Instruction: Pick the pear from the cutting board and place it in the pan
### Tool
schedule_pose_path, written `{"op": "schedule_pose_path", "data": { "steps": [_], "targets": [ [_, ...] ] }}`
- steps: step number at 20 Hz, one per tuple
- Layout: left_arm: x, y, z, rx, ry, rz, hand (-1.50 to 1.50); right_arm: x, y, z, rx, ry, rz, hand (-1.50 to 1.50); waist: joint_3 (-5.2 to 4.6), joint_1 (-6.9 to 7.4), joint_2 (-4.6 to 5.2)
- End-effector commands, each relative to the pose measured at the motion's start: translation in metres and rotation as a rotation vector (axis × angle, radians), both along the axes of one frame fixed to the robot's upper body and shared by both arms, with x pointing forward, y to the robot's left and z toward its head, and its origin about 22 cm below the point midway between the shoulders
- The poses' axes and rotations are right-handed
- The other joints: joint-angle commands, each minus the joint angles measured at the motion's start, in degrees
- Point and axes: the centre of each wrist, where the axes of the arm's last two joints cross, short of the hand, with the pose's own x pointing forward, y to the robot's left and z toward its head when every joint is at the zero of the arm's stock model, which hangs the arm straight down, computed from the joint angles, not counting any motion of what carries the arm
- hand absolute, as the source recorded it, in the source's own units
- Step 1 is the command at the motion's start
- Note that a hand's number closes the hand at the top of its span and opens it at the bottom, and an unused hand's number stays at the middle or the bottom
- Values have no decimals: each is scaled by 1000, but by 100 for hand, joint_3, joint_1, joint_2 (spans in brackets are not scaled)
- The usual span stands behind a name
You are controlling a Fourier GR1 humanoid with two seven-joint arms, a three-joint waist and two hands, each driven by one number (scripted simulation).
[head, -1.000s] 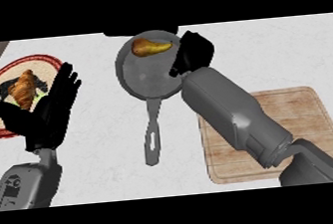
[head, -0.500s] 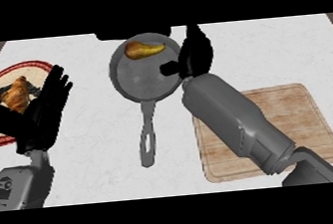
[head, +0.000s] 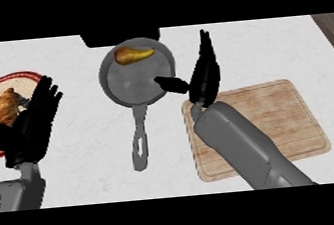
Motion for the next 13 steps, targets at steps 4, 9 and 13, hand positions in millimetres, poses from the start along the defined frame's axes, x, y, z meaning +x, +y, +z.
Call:
{"op": "schedule_pose_path", "data": {
  "steps": [4,9,13],
  "targets": [
    [-13,0,-10,2,0,12,0,-77,-34,-7,122,-78,95,-150,-9,-64,-6],
    [-6,-3,-4,22,-21,8,0,-118,-61,-3,108,-79,84,-150,-10,-3,20],
    [-2,-5,21,11,-18,6,0,-123,-63,10,80,-89,54,-150,-10,40,27]
  ]
}}
